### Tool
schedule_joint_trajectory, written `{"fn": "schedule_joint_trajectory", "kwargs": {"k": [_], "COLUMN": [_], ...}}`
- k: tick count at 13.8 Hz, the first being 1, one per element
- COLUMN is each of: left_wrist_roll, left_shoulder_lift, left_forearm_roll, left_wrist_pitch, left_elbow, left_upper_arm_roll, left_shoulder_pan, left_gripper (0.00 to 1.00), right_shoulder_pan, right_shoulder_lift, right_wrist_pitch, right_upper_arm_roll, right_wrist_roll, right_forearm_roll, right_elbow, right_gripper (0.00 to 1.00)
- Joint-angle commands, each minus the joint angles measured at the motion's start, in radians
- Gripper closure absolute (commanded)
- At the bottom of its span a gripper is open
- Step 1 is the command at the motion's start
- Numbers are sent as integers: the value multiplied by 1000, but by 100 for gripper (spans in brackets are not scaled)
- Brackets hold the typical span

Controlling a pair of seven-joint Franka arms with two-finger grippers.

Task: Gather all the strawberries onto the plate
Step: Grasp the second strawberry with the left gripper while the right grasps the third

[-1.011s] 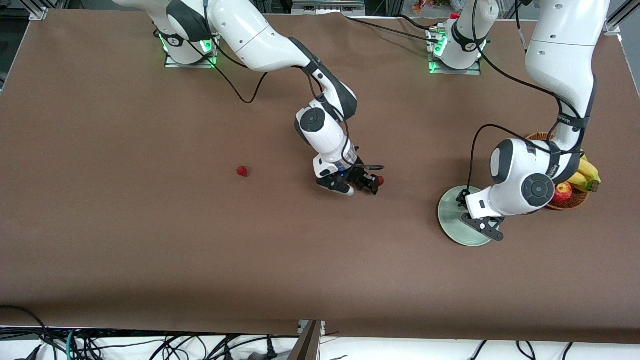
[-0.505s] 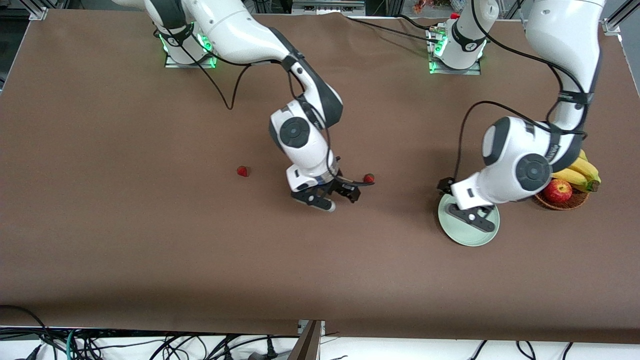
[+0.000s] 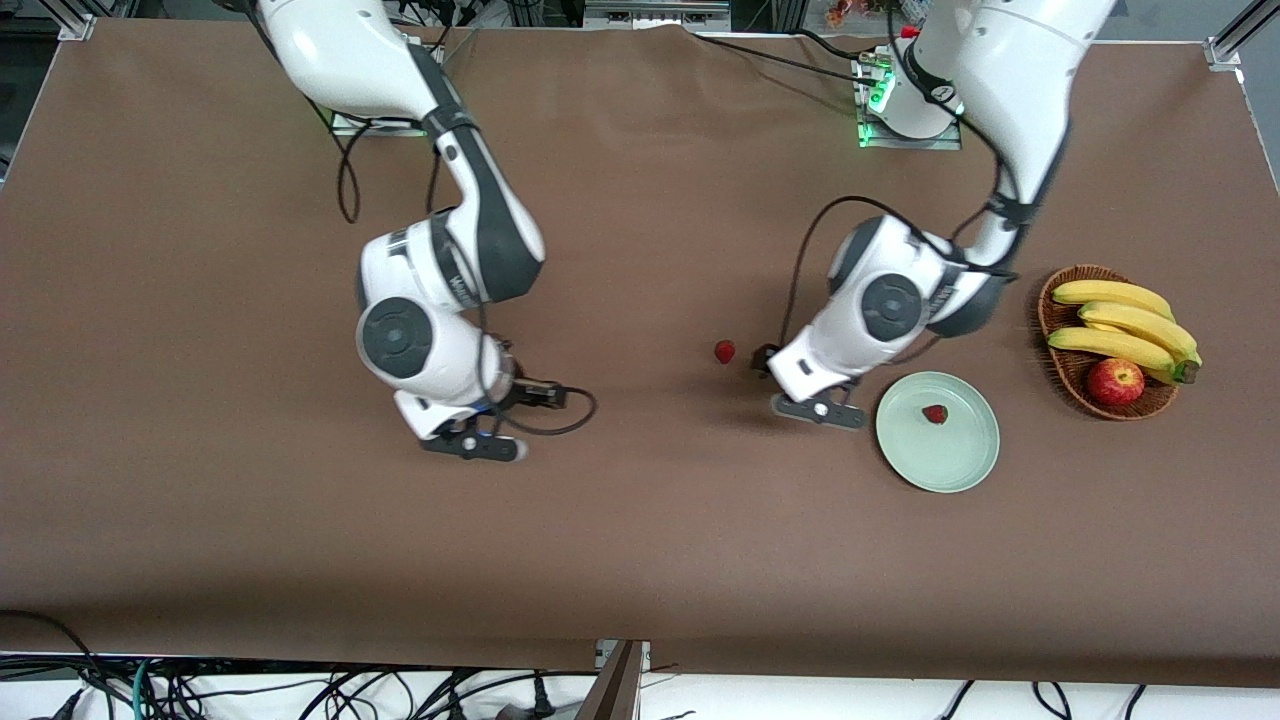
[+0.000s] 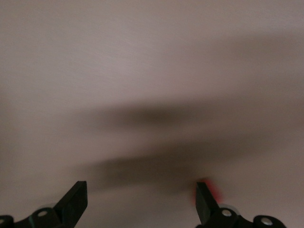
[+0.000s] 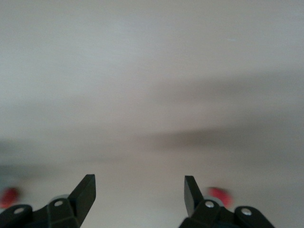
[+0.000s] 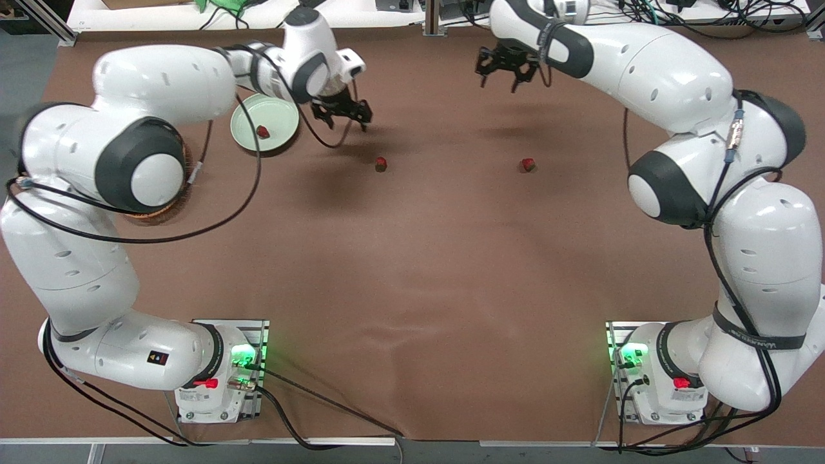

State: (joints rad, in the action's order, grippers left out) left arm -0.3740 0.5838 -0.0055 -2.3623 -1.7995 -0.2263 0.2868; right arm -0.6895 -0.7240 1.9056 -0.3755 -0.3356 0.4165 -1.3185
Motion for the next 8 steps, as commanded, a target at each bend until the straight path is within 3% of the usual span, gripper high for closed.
{"fn": "schedule_joint_trajectory", "kwargs": {"k": [1,4,7,8], "left_wrist_roll": [-201,-334,-355,-353], "left_shoulder_lift": [33,62,64,67], "left_forearm_roll": [72,165,205,206], "left_wrist_pitch": [-69,-69,-69,-69], "left_elbow": [-24,-24,-34,-35], "left_upper_arm_roll": [18,19,19,19], "left_shoulder_pan": [98,147,146,146], "left_gripper": [0,0,0,13], "right_shoulder_pan": [-25,-41,-41,-41], "right_shoulder_lift": [141,167,166,166], "right_wrist_pitch": [114,365,521,521], "right_upper_arm_roll": [-8,13,41,53], "right_wrist_roll": [116,135,176,175], "right_forearm_roll": [-9,-9,-2,5], "right_elbow": [-311,-534,-654,-660], "right_gripper": [17,17,17,18]}}
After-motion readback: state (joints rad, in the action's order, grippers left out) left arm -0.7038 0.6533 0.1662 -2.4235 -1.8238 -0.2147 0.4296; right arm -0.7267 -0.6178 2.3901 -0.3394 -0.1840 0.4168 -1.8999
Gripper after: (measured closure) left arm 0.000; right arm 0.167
